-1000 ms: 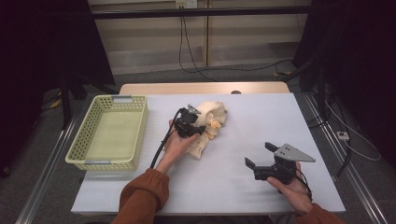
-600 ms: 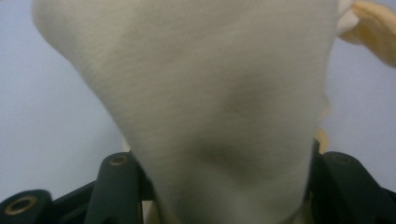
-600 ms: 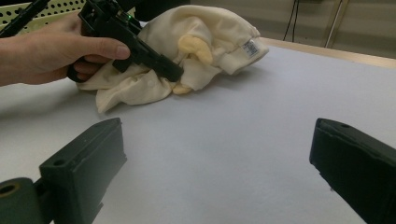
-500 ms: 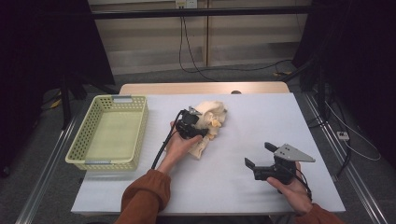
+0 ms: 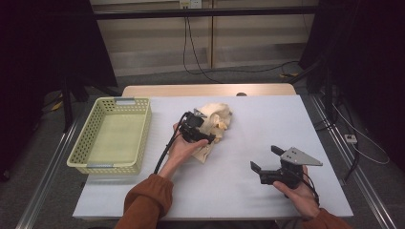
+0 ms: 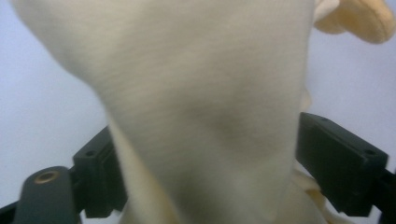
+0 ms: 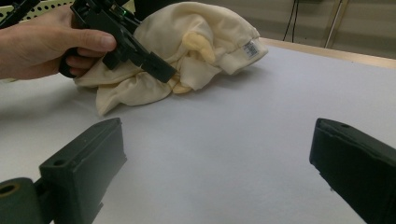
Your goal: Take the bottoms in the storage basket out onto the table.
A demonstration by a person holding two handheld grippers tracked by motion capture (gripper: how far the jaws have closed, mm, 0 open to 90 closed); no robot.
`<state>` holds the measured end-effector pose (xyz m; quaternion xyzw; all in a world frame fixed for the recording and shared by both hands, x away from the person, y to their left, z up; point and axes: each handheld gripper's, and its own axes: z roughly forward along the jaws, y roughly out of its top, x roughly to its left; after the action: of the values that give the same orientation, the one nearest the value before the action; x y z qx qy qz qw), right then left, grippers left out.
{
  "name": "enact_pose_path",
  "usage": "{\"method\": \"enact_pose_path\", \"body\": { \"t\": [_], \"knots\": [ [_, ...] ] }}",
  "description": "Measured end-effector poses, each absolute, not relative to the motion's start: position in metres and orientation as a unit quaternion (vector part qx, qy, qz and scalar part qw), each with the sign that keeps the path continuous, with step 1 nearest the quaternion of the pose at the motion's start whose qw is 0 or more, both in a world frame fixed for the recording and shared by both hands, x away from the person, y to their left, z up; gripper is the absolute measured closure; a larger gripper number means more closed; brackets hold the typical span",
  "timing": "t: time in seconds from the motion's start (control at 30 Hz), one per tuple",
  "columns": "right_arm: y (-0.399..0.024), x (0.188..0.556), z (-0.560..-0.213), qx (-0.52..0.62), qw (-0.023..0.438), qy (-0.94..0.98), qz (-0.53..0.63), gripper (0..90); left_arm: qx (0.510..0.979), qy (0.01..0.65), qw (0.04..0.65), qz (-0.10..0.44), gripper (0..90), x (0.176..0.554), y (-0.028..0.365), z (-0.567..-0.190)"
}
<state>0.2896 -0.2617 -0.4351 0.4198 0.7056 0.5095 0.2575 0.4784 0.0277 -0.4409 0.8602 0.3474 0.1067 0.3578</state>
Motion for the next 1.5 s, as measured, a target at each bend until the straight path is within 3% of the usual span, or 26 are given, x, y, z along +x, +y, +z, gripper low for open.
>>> {"method": "enact_pose_path", "body": {
  "t": [0.1, 0.9, 1.5],
  "knots": [
    [-0.263, 0.29, -0.436, 0.424, 0.256, 0.703, 0.51, 3.2, 0.85, 0.362, 0.373, 0.087, 7.8, 0.481, 0.032, -0.438],
    [-0.265, 0.293, -0.437, 0.429, 0.25, 0.702, 0.511, 3.2, 0.82, 0.35, 0.429, 0.144, 5.6, 0.474, 0.048, -0.406],
    [-0.265, 0.29, -0.437, 0.432, 0.257, 0.701, 0.506, 3.2, 0.804, 0.334, 0.469, 0.147, 5.1, 0.459, 0.057, -0.388]
  ]
}}
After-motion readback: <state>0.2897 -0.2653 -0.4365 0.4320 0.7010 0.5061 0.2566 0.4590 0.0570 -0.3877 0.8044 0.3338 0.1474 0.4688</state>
